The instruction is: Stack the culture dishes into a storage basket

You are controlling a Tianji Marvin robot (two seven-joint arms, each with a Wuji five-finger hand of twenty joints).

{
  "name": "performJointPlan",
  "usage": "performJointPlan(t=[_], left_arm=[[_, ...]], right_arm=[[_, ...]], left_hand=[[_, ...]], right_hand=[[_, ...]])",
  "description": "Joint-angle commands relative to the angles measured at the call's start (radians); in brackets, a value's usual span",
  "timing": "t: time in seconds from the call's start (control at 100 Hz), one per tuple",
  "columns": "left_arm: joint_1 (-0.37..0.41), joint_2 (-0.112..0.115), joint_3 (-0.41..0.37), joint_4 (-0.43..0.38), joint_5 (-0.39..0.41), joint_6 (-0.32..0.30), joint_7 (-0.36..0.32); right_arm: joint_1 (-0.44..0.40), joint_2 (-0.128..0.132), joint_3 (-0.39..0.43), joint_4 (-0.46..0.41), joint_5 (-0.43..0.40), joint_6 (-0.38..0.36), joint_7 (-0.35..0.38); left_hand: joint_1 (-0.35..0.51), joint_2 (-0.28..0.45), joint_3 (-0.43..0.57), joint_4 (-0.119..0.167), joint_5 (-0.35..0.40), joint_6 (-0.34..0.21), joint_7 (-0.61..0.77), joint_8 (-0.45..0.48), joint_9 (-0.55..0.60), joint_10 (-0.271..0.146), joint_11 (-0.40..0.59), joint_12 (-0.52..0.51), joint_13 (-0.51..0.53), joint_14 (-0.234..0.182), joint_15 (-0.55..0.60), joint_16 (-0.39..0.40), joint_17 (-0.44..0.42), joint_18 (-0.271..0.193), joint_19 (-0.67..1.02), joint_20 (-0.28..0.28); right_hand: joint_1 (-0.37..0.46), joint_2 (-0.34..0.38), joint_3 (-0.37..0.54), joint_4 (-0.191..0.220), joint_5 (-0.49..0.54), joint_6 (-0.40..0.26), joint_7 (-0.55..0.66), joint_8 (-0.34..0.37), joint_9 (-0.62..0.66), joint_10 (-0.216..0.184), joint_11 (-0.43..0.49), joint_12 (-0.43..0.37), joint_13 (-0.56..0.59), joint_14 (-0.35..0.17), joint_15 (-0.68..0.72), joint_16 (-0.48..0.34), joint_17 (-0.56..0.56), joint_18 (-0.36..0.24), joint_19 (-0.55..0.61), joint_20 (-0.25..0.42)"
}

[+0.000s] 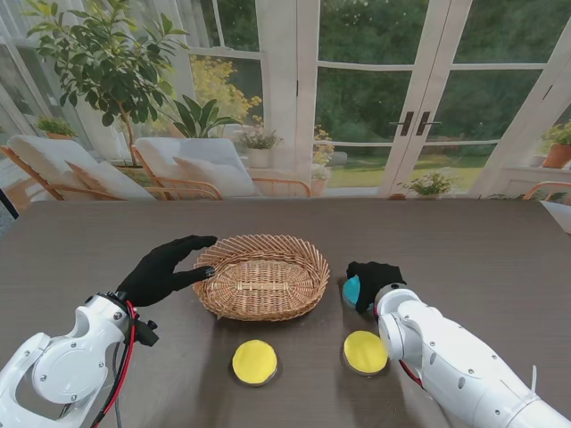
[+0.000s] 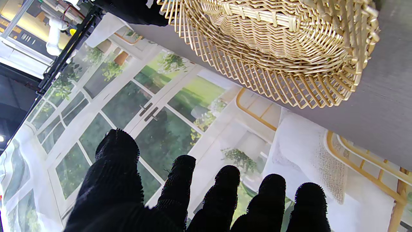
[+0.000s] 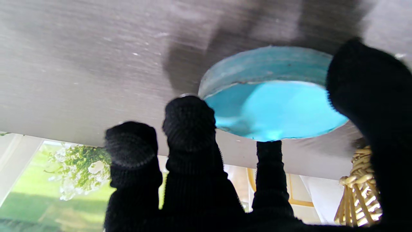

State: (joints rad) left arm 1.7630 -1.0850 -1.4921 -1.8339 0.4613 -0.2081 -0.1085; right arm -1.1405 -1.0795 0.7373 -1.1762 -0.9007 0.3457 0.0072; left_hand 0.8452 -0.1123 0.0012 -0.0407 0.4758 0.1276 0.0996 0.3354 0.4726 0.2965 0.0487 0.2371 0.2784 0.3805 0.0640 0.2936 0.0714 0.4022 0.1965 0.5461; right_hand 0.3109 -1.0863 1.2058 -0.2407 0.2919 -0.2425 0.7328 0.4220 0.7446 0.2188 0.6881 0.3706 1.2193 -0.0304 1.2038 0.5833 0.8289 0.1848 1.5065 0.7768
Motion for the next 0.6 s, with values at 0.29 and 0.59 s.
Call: performJointPlan(t=[0.29,0.59], left_arm=[[0.006,-0.003,-0.005,-0.011,-0.002,0.003,-0.017],[0.008,-0.004,-0.008,-0.011,-0.001,0.003,-0.014]], right_arm=[[-0.014,0.003,-0.007,0.004,-0.003,-0.003,0.034],[-0.03,0.006,0.032,-0.027,-0.021,-0.006,0.037]], left_hand=[[0.019,0.048,-0.017,0.03,0.004,-0.01,-0.007,-0.004,0.003,0.001,-0.004,0.003,-0.01,0.007,-0.008,-0.008,-0.005,0.012,-0.028,0.008],[0.019,0.048,-0.017,0.03,0.005,-0.01,-0.006,-0.004,0.004,0.001,-0.004,0.002,-0.011,0.006,-0.009,-0.008,-0.005,0.011,-0.029,0.008]], right_hand=[[0.097,0.094,0.166,0.088,0.118,-0.055,0.181,0.026,0.044,-0.051,0.045,0.035,0.049,-0.016,0.007,0.014,0.105,0.027,0.065,-0.03],[0.092,0.097,0.16,0.087,0.117,-0.056,0.18,0.026,0.042,-0.05,0.047,0.036,0.051,-0.018,0.011,0.015,0.104,0.025,0.067,-0.029]])
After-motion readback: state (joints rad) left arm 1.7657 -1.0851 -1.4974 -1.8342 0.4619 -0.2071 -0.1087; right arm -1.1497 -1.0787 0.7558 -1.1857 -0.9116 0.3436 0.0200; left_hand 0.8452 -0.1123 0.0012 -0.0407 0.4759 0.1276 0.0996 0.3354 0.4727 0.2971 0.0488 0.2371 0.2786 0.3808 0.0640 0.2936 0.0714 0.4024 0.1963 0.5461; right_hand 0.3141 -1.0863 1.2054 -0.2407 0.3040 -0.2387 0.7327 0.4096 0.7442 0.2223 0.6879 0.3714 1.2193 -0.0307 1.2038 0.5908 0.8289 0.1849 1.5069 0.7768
